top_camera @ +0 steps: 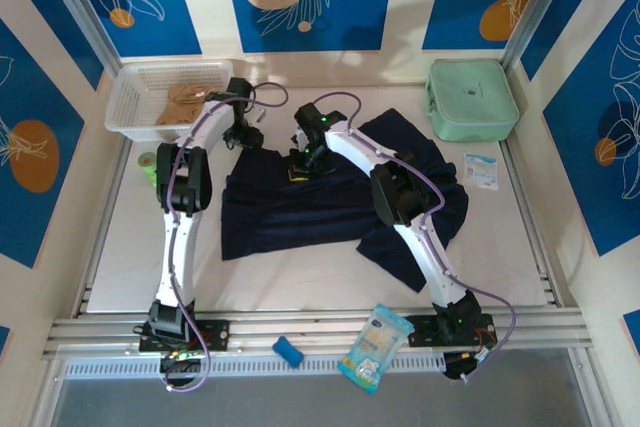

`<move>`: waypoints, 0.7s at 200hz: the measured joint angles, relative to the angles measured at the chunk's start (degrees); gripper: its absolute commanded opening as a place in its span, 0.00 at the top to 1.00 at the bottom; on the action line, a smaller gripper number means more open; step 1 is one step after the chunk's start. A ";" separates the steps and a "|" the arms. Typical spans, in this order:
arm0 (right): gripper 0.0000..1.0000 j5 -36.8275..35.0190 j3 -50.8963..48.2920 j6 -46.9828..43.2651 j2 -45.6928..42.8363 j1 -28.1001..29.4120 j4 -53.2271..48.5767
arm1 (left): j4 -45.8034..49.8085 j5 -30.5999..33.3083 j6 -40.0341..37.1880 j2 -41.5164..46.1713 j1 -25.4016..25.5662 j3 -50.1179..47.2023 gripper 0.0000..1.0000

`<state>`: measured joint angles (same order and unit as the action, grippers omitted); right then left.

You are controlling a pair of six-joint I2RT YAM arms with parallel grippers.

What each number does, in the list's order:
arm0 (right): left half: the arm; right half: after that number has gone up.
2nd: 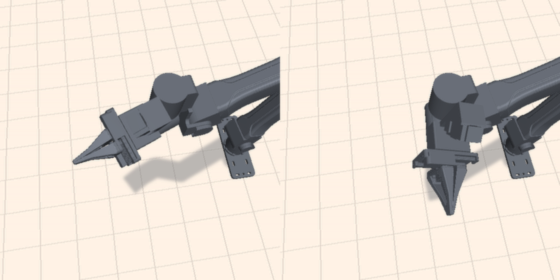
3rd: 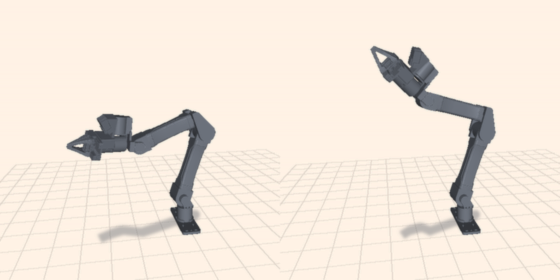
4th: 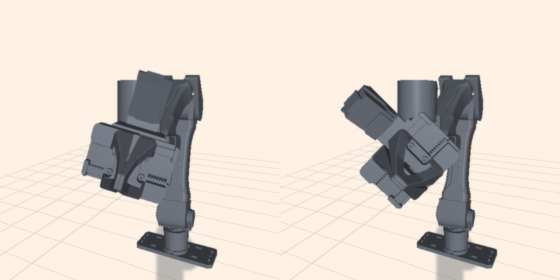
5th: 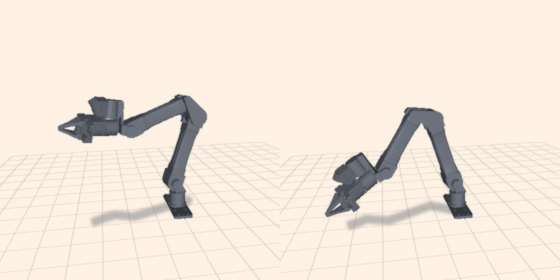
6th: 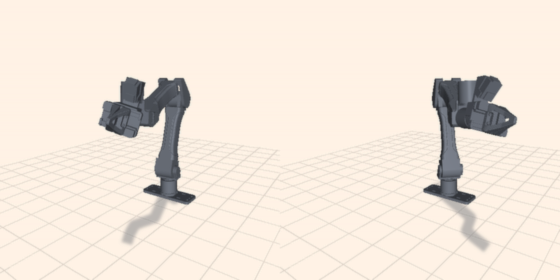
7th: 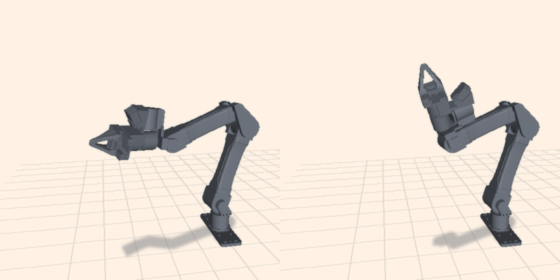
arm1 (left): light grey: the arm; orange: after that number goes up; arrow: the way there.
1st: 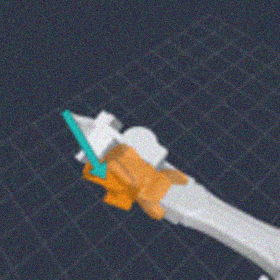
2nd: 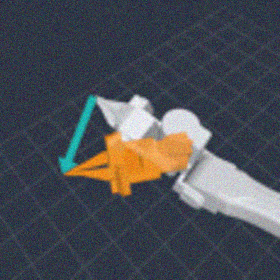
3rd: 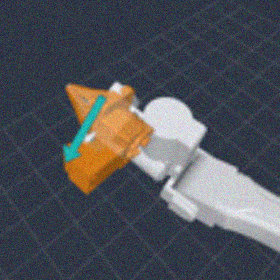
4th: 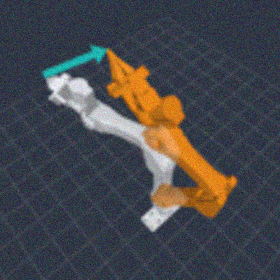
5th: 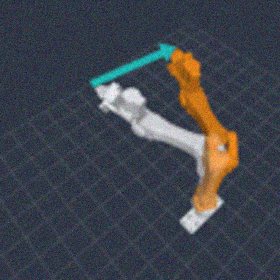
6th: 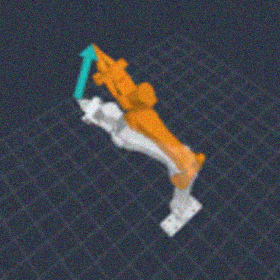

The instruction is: Fold and stack the t-shirts

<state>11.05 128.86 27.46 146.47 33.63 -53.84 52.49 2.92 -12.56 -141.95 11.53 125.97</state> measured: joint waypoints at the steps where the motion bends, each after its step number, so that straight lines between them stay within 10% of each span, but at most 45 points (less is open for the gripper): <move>1: 1.00 0.00 0.00 0.00 0.00 0.00 0.00 | 0.04 0.02 0.02 -0.07 0.00 0.04 0.41; 38: 1.00 0.48 -0.09 0.00 0.00 -0.15 0.09 | 1.20 -0.52 0.02 -1.16 0.13 1.60 0.51; 97: 1.00 1.64 -1.25 -0.04 -0.37 -0.63 1.01 | -0.55 -0.48 0.22 0.48 2.01 -2.01 1.00; 140: 0.91 0.96 -6.10 -0.96 -3.52 -2.12 1.99 | -2.89 0.98 2.75 4.81 2.73 -8.72 1.00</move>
<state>12.01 122.76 26.50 142.96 31.51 -51.86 49.60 3.90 -9.80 -137.14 14.26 117.25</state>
